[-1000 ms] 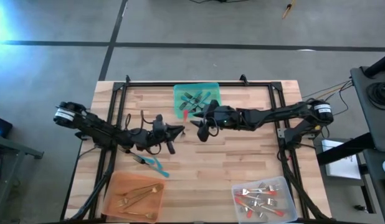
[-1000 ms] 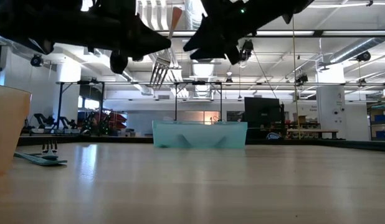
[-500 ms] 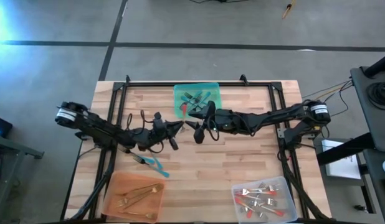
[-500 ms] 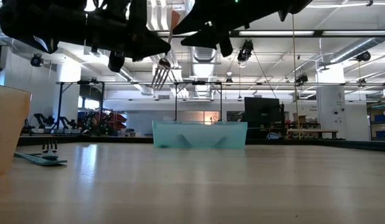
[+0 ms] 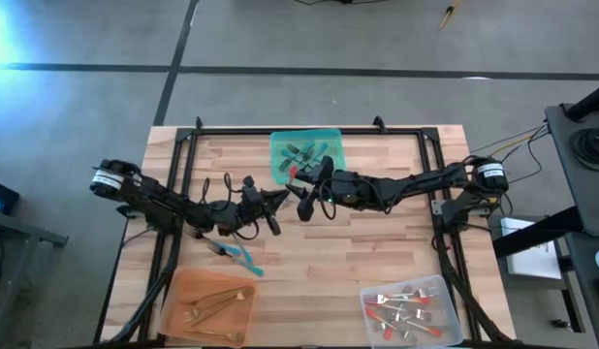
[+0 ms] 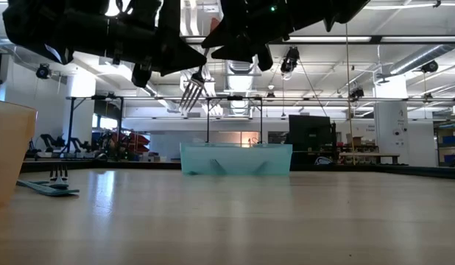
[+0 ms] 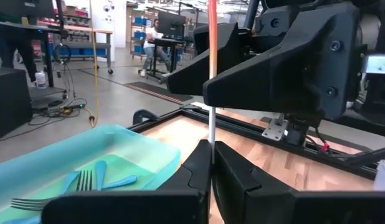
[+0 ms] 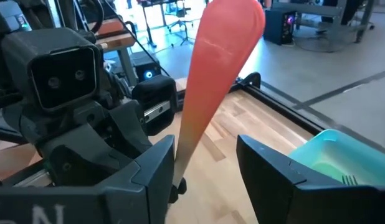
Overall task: Sort silverware by color (type)
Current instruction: Put the orange fork into the transparent bin
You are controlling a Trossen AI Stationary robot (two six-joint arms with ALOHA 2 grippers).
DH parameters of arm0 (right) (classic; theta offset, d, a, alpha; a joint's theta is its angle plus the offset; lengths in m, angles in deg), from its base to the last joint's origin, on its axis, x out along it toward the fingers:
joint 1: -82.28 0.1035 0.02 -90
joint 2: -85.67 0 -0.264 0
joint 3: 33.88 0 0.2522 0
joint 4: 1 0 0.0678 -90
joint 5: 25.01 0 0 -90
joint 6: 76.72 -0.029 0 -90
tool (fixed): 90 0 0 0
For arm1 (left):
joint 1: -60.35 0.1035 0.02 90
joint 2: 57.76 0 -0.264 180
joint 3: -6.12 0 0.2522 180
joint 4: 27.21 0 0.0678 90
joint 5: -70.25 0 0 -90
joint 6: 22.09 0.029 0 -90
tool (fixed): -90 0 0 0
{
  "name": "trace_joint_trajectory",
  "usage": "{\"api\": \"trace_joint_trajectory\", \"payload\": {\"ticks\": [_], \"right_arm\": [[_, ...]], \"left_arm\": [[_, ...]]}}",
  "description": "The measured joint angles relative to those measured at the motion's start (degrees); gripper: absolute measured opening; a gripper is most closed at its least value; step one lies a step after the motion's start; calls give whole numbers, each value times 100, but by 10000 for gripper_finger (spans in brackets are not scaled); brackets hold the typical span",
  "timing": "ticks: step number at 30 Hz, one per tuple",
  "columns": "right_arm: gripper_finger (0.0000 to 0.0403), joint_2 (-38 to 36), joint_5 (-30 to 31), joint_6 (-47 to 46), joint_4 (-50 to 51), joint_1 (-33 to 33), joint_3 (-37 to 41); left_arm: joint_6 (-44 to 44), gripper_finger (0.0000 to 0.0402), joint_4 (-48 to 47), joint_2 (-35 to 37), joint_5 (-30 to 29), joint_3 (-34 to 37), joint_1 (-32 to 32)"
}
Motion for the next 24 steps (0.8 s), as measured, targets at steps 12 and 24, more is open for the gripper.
{"api": "trace_joint_trajectory", "payload": {"ticks": [12, 24], "right_arm": [[58, -9, -35, 107, -152, 1, 0], [9, -126, -18, 316, 46, -7, 0]], "left_arm": [[2, 0, -56, -9, -20, -55, 4], [26, 0, -51, -9, -13, -58, 7]]}}
